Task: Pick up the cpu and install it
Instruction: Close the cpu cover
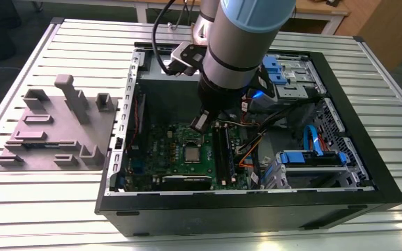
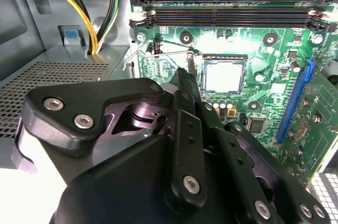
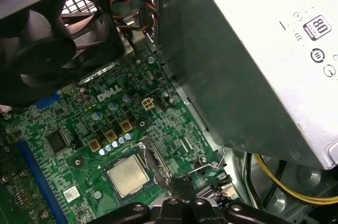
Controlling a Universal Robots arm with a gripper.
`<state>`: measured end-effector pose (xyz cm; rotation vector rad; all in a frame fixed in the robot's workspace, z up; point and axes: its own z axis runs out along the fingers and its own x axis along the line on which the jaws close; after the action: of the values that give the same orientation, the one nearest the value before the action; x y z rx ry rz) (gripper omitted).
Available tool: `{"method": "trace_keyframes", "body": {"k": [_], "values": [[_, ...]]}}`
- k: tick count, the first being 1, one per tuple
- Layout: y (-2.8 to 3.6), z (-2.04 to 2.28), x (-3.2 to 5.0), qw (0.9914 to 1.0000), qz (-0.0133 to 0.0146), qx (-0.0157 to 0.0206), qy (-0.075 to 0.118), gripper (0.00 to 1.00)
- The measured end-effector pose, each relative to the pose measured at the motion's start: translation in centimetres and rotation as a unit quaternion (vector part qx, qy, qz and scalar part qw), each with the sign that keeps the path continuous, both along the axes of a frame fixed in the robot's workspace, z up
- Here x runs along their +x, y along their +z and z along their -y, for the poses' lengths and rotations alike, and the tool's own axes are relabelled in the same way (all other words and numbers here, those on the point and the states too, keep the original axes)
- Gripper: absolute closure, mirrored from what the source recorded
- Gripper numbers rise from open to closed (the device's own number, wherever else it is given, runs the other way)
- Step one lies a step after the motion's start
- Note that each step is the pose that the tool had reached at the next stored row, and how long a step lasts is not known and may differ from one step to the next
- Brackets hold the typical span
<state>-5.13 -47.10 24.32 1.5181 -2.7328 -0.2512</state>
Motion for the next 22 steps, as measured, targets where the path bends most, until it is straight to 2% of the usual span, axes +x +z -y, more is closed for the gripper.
{"method": "trace_keyframes", "body": {"k": [7,15,22], "values": [[-0.05,0.18,-0.02,0.99999,0.0,-0.0038,0.002,0.89],[-0.14,0.44,-0.07,0.99997,0.0,-0.0061,0.004,0.89],[-0.21,1.28,-0.29,0.99995,0.0001,-0.0064,0.008,0.89]]}}
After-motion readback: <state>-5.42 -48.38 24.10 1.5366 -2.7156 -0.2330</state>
